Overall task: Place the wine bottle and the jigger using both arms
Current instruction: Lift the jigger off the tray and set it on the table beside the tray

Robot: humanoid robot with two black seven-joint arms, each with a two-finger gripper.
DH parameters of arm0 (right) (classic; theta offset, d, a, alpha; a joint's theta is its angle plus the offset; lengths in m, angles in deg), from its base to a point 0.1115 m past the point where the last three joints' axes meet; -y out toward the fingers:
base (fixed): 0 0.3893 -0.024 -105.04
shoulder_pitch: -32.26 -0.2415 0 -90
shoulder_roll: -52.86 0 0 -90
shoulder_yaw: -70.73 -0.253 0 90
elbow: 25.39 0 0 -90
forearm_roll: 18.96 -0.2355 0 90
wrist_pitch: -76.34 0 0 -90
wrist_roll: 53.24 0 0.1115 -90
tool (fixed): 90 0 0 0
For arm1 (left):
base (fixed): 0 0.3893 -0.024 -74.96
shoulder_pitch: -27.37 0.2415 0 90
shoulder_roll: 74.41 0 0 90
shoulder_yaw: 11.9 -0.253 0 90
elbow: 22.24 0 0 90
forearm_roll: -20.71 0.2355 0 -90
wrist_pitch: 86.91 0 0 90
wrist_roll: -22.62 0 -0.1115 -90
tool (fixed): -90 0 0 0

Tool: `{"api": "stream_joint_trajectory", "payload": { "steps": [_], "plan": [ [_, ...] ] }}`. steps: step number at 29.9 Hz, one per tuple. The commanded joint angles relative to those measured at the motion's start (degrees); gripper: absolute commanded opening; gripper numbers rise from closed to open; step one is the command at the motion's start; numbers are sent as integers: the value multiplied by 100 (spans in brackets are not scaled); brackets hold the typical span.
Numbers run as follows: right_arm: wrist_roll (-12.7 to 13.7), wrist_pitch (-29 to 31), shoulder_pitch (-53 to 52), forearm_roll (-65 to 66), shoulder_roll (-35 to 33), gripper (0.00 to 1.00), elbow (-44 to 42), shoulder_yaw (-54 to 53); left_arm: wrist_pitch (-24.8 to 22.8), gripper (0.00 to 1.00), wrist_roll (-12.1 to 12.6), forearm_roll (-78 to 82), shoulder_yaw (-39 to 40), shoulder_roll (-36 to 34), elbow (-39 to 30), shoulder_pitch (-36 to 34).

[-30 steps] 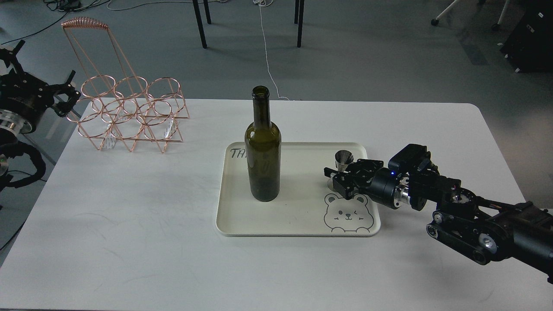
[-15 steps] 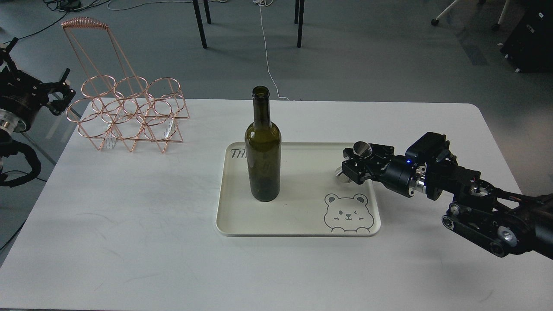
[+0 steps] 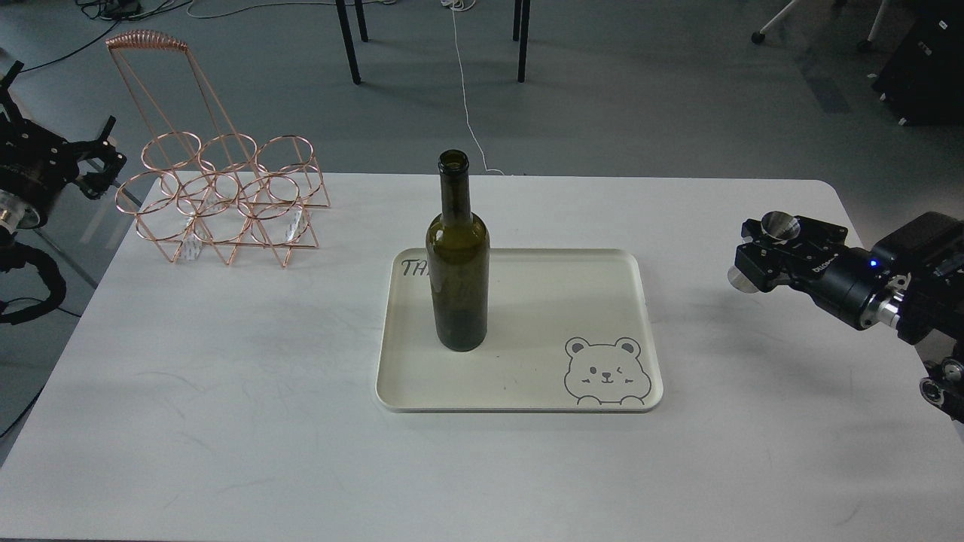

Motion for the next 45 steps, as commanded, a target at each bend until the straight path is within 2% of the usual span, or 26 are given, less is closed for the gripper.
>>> {"api": "stream_joint_trajectory", "payload": {
  "steps": [1,13,20,24,30,35,40,43,45],
  "plan": [
    [-1,-252,188,-104,-27,1,-265,23,0,99,2,9,-1,10,-133,1],
    [-10,-305,645,-500,298,4,-722,85,0,99,19,17,-18,-26,-238,1],
    [-19,-305,777,-500,360,11,-775,111,0,99,19,79,-9,-43,-238,1],
    [-37,-305,856,-500,360,23,-784,111,0,99,19,79,-9,-61,-238,1],
    [-45,-314,866,-500,360,29,-767,103,0,99,19,79,-9,-114,-238,1],
    [-63,-358,883,-509,316,47,-714,111,0,99,19,79,-9,-114,-238,1],
    [-72,-630,1058,-527,228,59,-618,120,0,99,19,79,-1,-122,-238,-8],
    [-72,-648,1173,-527,-70,67,-328,120,0,99,10,79,-1,-157,-238,-34],
    [-72,-657,1252,-527,-255,76,-74,112,0,99,10,79,-1,-201,-308,-34]
  ]
}}
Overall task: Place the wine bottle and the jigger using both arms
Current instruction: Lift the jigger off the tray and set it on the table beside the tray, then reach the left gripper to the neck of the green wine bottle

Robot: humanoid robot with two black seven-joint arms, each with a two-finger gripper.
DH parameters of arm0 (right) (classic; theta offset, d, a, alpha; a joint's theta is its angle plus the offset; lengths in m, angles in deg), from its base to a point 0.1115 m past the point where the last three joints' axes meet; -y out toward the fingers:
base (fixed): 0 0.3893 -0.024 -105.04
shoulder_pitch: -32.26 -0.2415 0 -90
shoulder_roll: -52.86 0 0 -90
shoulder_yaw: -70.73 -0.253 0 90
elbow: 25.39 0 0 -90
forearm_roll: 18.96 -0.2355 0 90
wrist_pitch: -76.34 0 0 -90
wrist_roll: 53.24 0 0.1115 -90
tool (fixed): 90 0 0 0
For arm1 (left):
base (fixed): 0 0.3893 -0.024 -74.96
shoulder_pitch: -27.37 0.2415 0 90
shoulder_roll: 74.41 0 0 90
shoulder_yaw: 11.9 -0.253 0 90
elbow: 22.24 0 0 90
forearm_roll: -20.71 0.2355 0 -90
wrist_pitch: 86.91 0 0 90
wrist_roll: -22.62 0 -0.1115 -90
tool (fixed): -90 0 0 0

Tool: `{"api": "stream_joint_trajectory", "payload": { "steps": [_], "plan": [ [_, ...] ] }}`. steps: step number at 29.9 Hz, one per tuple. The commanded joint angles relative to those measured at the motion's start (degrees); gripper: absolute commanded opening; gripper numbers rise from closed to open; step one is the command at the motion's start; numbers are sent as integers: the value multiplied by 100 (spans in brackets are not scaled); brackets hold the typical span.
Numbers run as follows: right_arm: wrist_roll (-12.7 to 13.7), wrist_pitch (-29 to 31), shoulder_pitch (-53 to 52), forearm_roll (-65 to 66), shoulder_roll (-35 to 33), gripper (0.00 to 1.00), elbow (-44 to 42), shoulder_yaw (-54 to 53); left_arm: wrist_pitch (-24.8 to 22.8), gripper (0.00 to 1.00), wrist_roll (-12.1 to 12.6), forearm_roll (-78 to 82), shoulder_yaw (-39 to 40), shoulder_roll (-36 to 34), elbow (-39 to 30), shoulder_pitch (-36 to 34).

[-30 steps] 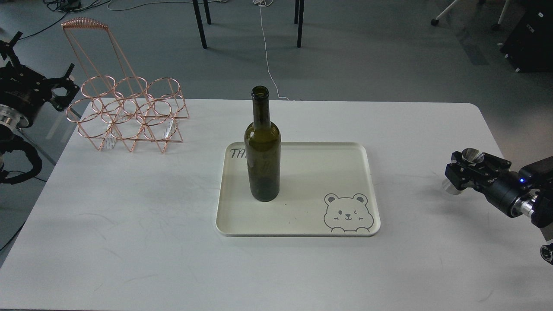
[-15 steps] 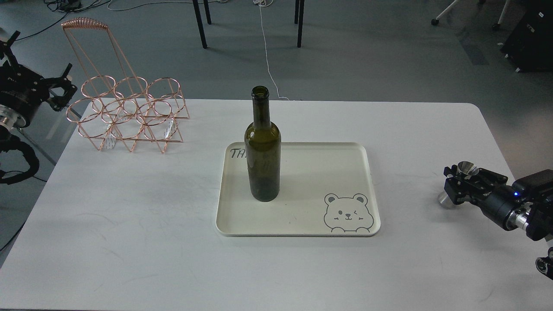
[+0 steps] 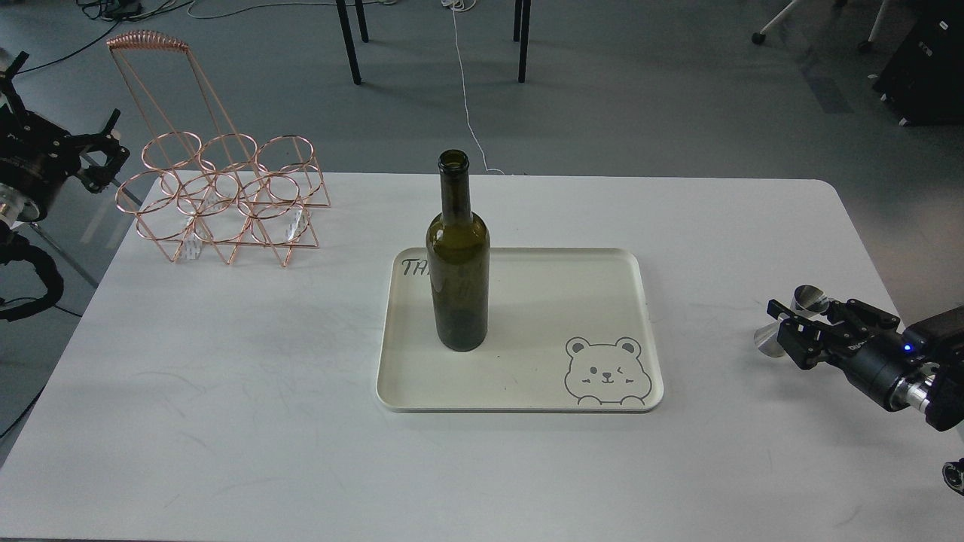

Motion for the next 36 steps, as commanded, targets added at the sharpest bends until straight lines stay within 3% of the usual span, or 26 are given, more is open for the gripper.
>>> {"api": "stream_joint_trajectory", "payload": {
  "steps": [1,3,4,9,15,21,26,36],
  "plan": [
    [1,-16,172,-8,-385,82,450,-8,0,99,-8,0,1,-87,-120,-13],
    [10,-7,295,-87,-702,93,706,-8,0,99,0,0,-8,-184,-217,-13],
    [1,28,339,-201,-886,94,846,1,0,99,0,8,-17,-263,-287,-13],
    [-104,54,489,-974,-1660,96,1260,10,0,99,53,166,-35,-763,-559,66],
    [-201,159,340,-2317,-1978,96,1208,-96,0,98,53,807,-105,-1256,-849,66],
    [-166,1125,-968,-3592,-1995,97,1111,-113,0,98,36,1537,-298,-1862,-1937,93],
    [-148,1513,-1795,-4647,-1846,97,752,-149,0,98,27,2239,-457,-2354,-3116,75],
    [-131,2953,-2869,-6791,-116,97,-1444,-490,0,98,-17,5358,-27,-2672,-4408,14]
  ]
}}
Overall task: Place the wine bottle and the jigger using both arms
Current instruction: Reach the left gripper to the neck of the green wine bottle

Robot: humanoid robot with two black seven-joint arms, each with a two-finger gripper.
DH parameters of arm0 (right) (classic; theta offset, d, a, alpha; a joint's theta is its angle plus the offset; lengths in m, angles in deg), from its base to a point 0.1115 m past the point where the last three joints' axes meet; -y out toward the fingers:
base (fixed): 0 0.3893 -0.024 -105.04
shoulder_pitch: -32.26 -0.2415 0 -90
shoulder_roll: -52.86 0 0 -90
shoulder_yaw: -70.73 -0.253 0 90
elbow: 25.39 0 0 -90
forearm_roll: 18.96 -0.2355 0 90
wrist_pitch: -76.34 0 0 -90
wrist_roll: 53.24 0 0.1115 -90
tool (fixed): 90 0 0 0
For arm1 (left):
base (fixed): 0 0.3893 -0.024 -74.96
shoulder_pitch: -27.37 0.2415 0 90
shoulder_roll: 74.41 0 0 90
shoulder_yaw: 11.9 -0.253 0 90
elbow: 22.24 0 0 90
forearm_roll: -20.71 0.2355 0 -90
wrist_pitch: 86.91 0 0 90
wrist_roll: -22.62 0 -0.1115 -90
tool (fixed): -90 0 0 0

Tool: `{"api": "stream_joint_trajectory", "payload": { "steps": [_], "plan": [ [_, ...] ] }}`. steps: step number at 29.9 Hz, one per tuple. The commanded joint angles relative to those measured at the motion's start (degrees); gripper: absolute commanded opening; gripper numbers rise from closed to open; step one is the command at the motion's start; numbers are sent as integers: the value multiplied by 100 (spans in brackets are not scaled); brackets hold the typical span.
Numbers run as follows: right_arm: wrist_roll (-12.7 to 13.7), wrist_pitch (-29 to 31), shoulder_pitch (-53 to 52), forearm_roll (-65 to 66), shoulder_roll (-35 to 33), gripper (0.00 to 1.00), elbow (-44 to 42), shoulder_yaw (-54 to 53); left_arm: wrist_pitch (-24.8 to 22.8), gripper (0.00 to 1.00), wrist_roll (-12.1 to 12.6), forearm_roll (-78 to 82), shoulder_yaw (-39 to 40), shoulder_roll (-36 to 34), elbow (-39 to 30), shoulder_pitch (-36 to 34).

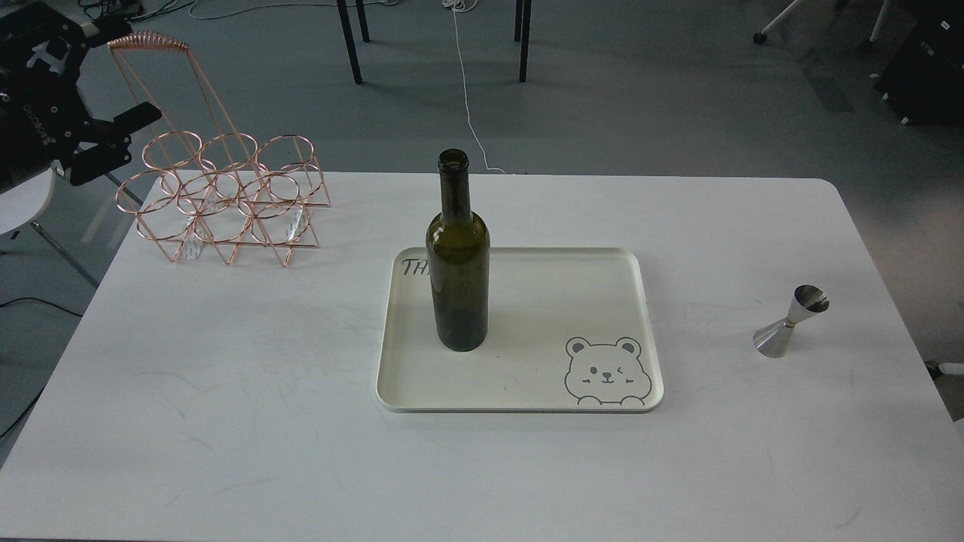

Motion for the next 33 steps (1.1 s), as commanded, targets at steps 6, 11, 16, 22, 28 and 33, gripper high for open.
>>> {"api": "stream_joint_trajectory", "payload": {
  "steps": [6,11,16,22,28,33],
  "plan": [
    [168,1987,-431,-1715,1447,97,-2526,-799,2,98,-5,2520,264,202,-1417,-4],
    [168,2621,-511,-2496,1932,97,-3249,-843,103,98,13,4102,150,528,-2016,58],
    [168,2727,-511,-2867,1950,97,-3241,-852,314,98,21,6263,-61,923,-2070,75],
    [168,2736,-572,-2867,1950,97,-3232,-852,912,97,39,7462,-412,1539,-2035,84],
    [168,2736,-581,-2867,1941,97,-3241,-843,973,94,57,7841,-413,2004,-2008,84],
    [168,2736,-581,-2867,1941,97,-3259,-843,1097,92,118,7841,-316,2286,-2008,75]
  ]
}}
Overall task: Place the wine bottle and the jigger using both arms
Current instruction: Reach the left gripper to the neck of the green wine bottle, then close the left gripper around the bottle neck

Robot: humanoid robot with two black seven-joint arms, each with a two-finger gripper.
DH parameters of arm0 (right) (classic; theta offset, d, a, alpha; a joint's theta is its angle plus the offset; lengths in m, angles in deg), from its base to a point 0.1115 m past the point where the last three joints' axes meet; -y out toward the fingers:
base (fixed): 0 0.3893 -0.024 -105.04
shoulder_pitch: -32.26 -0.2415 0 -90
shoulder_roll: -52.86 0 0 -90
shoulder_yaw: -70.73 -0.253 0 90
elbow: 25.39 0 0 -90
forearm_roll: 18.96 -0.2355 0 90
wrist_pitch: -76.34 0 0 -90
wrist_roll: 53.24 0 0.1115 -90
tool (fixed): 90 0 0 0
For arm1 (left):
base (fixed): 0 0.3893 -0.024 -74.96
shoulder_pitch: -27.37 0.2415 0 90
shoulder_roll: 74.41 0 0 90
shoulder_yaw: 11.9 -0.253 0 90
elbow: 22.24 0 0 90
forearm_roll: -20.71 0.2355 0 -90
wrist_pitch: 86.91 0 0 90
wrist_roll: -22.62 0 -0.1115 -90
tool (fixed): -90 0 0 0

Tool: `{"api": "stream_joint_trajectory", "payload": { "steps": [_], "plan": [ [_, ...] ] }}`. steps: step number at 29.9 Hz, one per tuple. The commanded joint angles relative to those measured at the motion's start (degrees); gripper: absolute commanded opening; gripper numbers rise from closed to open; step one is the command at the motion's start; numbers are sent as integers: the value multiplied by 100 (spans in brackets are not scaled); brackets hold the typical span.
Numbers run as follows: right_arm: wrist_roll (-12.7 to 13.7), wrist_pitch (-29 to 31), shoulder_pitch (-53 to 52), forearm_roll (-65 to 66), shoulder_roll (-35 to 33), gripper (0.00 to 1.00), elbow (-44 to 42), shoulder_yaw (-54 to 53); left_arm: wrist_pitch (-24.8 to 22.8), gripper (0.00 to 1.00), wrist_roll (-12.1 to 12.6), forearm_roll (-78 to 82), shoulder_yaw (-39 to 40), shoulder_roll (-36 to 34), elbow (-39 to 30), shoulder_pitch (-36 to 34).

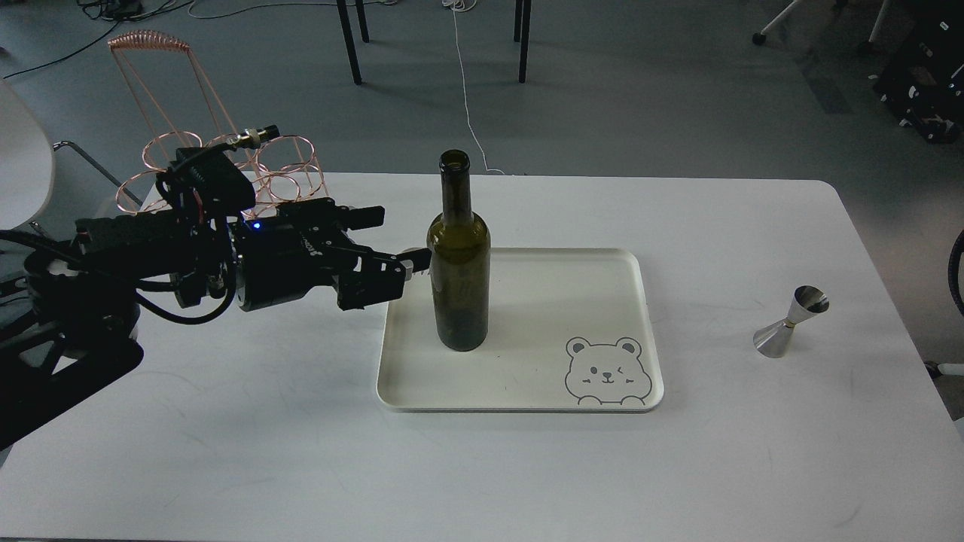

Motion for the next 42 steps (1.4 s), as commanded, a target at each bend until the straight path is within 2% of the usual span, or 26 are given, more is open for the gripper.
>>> {"api": "stream_joint_trajectory", "payload": {
  "steps": [1,6,9,13,21,24,28,36,42],
  "plan": [
    [-1,-1,2,0,-2,97,-4,0,63,92,59,4,82,201,-1,-8],
    [-1,-9,11,0,-2,97,-4,9,116,92,85,4,196,473,-1,-34],
    [-1,-10,11,0,7,97,-13,27,134,92,208,-5,196,692,87,-105],
    [-1,-10,20,9,7,97,-13,35,107,92,182,-23,126,992,429,-289],
    [-1,-10,20,9,7,97,-22,44,125,90,226,4,108,1194,509,-316],
    [-1,-10,20,9,7,97,-22,44,125,81,313,13,108,1300,623,-325],
    [-1,-18,20,9,7,97,-13,44,125,65,410,13,108,1309,667,-325],
    [-1,-18,11,9,7,97,-13,44,125,35,393,92,117,1238,667,-325],
    [-1,-18,11,9,16,97,-13,44,134,18,393,92,161,1238,641,-333]
  ]
}}
